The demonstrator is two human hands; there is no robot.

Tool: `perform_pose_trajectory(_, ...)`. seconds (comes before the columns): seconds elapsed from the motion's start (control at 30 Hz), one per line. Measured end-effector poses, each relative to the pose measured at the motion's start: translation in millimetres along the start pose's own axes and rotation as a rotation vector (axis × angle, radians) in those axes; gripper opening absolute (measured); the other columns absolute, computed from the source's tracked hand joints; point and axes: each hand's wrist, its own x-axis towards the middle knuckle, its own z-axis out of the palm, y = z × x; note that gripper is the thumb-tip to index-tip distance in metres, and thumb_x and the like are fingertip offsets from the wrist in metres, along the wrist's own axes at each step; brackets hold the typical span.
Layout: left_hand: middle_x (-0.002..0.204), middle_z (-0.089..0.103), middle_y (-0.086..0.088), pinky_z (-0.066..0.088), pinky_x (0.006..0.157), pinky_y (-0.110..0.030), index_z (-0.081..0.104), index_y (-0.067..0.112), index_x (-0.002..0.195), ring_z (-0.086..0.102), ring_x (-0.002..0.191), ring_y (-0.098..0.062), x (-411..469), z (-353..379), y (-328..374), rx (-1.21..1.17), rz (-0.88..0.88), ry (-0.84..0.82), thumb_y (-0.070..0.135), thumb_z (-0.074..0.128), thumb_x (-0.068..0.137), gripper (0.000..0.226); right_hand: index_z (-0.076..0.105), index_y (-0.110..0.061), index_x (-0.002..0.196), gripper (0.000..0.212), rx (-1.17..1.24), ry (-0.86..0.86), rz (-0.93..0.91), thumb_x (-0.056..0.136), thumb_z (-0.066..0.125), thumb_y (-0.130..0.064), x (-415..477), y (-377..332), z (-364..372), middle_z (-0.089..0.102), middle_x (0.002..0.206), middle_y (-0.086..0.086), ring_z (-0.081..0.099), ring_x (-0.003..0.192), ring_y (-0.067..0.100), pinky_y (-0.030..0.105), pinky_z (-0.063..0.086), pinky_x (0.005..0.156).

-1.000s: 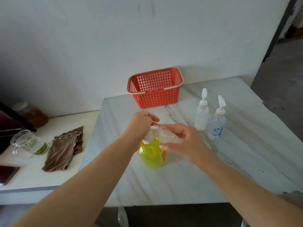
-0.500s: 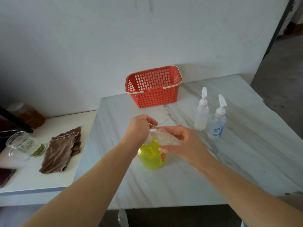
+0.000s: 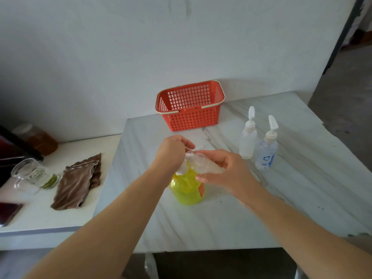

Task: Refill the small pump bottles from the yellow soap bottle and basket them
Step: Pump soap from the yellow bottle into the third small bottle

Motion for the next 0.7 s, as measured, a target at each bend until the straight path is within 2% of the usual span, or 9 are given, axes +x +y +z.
perform_pose_trajectory(0.13,0.076,0.065,-0.003,0.043,0.058,-0.024,0.066,0.013,0.078,0.054,0.063,-0.015,2.0,2.4,-5.2,0.022,0.003,-0.005,-0.003,0.034,0.085,0.037,0.07,-0.03,0.102,0.053,-0.031,0.014,0.002,0.06,0.086,-0.001,0.0,0.5,1.2,0.065,0.088,-0.012,0.061,0.076,-0.011,0.005,0.042,0.068)
perform_pose_trajectory(0.27,0.078,0.064,-0.004,0.042,0.057,-0.024,0.067,0.01,0.084,0.053,0.062,-0.015,2.2,4.5,-5.9,0.036,-0.003,-0.006,-0.005,0.031,0.085,0.038,0.072,-0.031,0.1,0.051,-0.035,0.028,0.007,0.053,0.083,-0.016,0.9,2.9,1.7,0.065,0.088,-0.011,0.06,0.075,-0.011,0.004,0.042,0.067)
perform_pose_trajectory(0.43,0.078,0.063,-0.006,0.041,0.058,-0.025,0.064,0.012,0.077,0.051,0.063,-0.017,2.5,3.9,-3.3,0.036,-0.013,-0.009,-0.004,0.032,0.085,0.037,0.073,-0.026,0.103,0.05,-0.034,0.011,0.011,0.062,0.085,0.001,0.8,1.7,0.3,0.065,0.091,-0.008,0.061,0.076,-0.009,0.005,0.042,0.067)
perform_pose_trajectory(0.57,0.078,0.062,-0.005,0.041,0.064,-0.027,0.063,0.014,0.073,0.053,0.069,-0.02,0.7,4.4,1.2,0.027,0.001,-0.012,-0.004,0.034,0.085,0.036,0.072,-0.02,0.106,0.05,-0.014,0.006,0.007,0.064,0.082,0.005,-1.6,-1.7,-2.0,0.067,0.095,-0.006,0.063,0.08,-0.007,0.008,0.044,0.069)
perform_pose_trajectory(0.7,0.079,0.063,-0.003,0.036,0.053,-0.024,0.063,0.016,0.074,0.051,0.063,-0.014,-1.5,1.9,4.5,0.021,-0.007,-0.039,-0.002,0.036,0.087,0.034,0.072,-0.019,0.109,0.05,-0.003,-0.001,0.009,0.065,0.082,0.004,-4.9,-5.0,-3.1,0.068,0.1,0.0,0.062,0.081,-0.007,0.007,0.044,0.07)
